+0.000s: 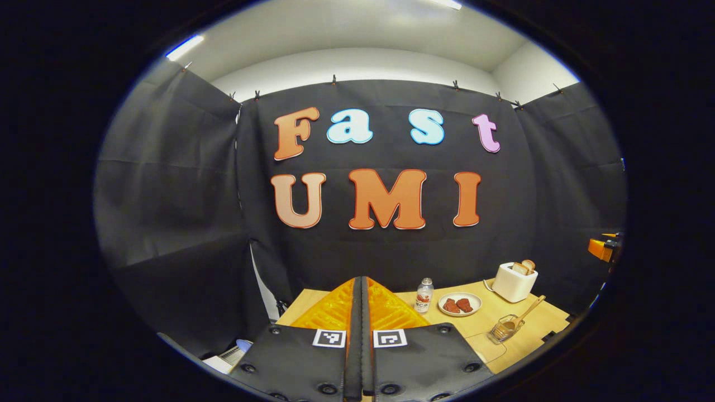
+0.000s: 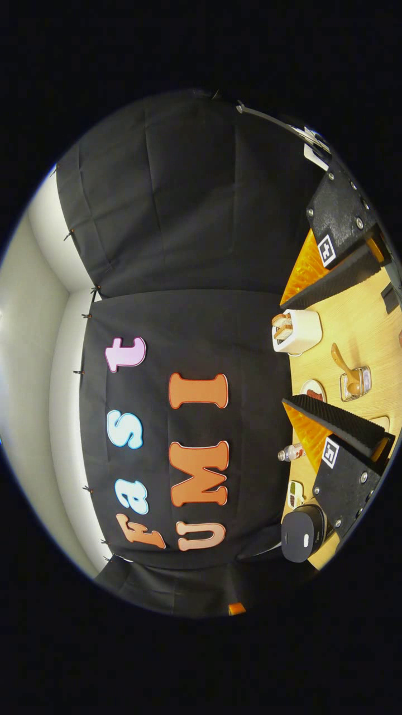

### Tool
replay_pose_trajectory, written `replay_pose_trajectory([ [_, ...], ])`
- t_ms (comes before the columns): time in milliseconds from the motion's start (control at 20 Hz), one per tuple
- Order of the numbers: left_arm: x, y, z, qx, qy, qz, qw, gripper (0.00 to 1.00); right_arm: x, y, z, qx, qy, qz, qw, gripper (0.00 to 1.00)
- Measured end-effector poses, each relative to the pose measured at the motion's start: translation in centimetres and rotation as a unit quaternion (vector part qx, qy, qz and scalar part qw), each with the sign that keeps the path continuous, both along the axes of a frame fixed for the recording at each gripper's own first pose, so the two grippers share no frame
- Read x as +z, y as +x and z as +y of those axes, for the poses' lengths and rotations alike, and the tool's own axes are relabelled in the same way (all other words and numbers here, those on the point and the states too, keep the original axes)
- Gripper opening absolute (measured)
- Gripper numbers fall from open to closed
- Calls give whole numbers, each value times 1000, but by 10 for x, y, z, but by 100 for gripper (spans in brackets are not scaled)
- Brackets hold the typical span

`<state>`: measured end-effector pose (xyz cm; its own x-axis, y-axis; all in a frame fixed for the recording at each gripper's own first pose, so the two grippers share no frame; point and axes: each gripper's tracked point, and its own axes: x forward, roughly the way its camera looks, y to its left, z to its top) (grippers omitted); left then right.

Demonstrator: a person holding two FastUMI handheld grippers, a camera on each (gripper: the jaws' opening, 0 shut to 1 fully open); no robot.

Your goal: Close the left gripper, press the button to open the rice cooker; take a wooden spoon from the chopstick holder with the right hand, scoop a spoonful of rice and pour it into the rice cooker, then put the wooden spoon back into the chopstick holder.

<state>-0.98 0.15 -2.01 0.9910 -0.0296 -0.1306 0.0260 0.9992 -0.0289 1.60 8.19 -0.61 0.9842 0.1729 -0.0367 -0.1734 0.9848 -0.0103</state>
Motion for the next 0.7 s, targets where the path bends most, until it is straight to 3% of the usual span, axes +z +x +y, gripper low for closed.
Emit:
replay_pose_trajectory([
  [150, -15, 12, -6, -14, 9, 20, 1000, 2, -5, -1, -3, -4, 2, 5, 1000, 95],
  [250, -32, 26, -15, -26, 9, 36, 999, 6, -9, 0, -5, -7, 2, 11, 1000, 95],
  [400, -65, 46, -29, -46, 3, 63, 997, 2, -16, 1, -9, -13, -2, 19, 1000, 95],
  [700, -150, 90, -41, -79, 11, 154, 985, 4, -31, 5, -16, -24, -4, 40, 999, 95],
])
